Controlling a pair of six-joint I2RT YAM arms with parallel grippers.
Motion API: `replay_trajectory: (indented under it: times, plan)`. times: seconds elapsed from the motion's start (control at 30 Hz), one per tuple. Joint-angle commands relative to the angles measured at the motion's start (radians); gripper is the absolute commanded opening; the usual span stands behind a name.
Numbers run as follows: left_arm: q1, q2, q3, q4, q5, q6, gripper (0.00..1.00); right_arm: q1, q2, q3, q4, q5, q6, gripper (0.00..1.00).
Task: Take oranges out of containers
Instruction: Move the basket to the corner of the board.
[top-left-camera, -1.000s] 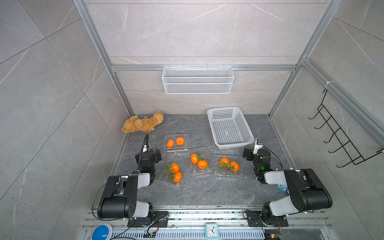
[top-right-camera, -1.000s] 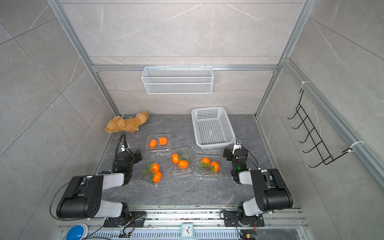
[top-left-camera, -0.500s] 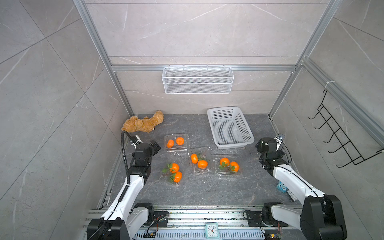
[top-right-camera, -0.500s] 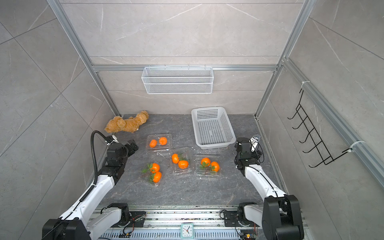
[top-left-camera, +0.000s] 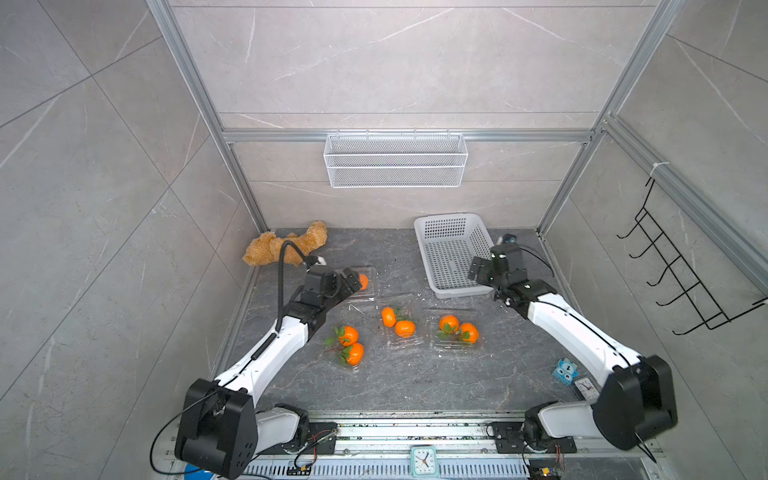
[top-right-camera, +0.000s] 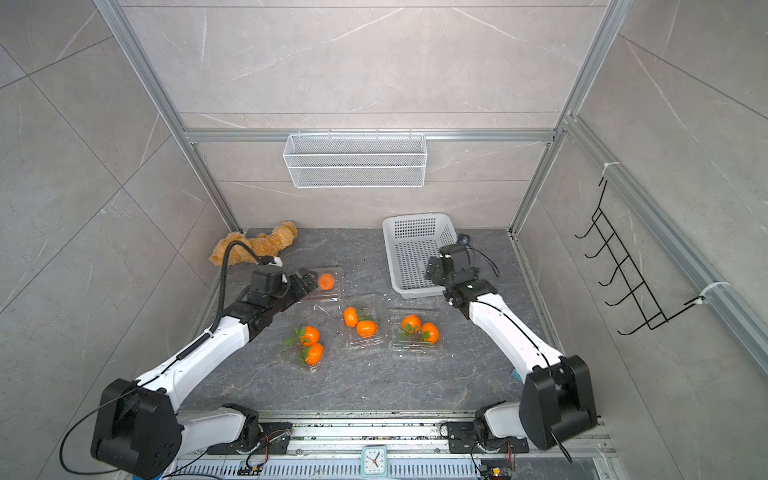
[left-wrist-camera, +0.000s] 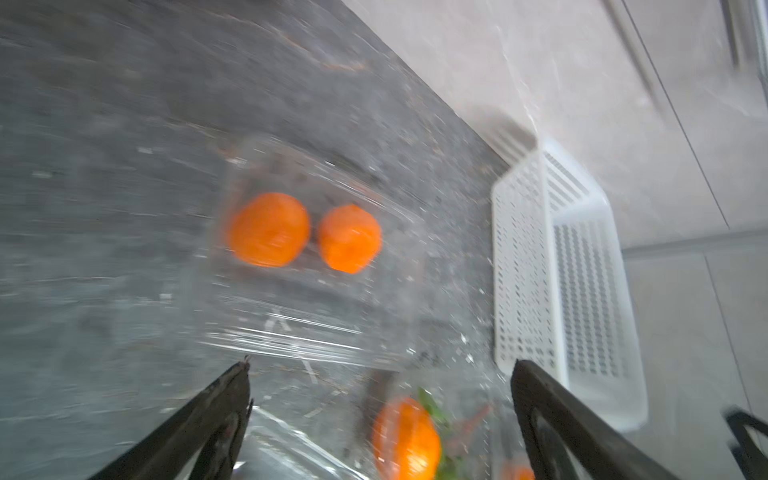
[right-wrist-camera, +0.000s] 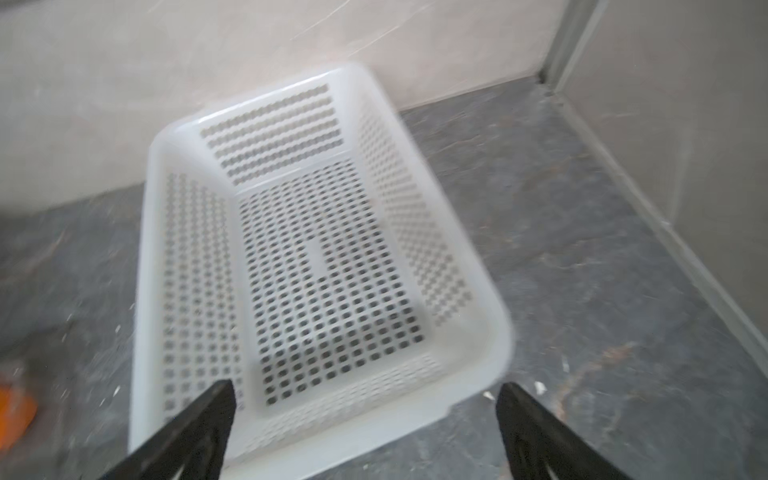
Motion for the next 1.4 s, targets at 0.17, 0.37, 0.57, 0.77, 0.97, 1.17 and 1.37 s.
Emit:
replay_trajectory:
  times: [0.17,0.37,0.57,0.77,0.97,1.17,1.37]
  plan:
    - [-0.133,0.088,0.123,-0.03,0.06,-0.006,1.0,0.172,0.354,0.362,-0.259,-0.07,-0.116,0.83]
    - [-0.142,0.083,0.101,-0.03,0.055,-0.021,1.0,0.221,0.556,0.575,-0.347,-0.053,-0.14,0.65]
    - [-0.144,0.077,0.101,-0.059,0.059,-0.011,1.0,0.232,0.719,0.767,-0.439,0.046,-0.175,0.51]
    - [-0.144,0.098,0.117,-0.078,0.063,0.007,1.0,0.232,0.819,0.88,-0.505,0.083,-0.212,0.3]
    - [-0.144,0.147,0.176,-0.102,0.08,0.025,1.0,0.214,0.752,0.794,-0.468,0.171,-0.251,0.12]
    - [-0.145,0.216,0.252,-0.109,0.127,0.025,1.0,0.134,0.619,0.595,-0.379,0.195,-0.288,0.03]
    - [-0.151,0.273,0.323,-0.124,0.146,0.029,1.0,0.012,0.508,0.445,-0.296,0.177,-0.337,0.0]
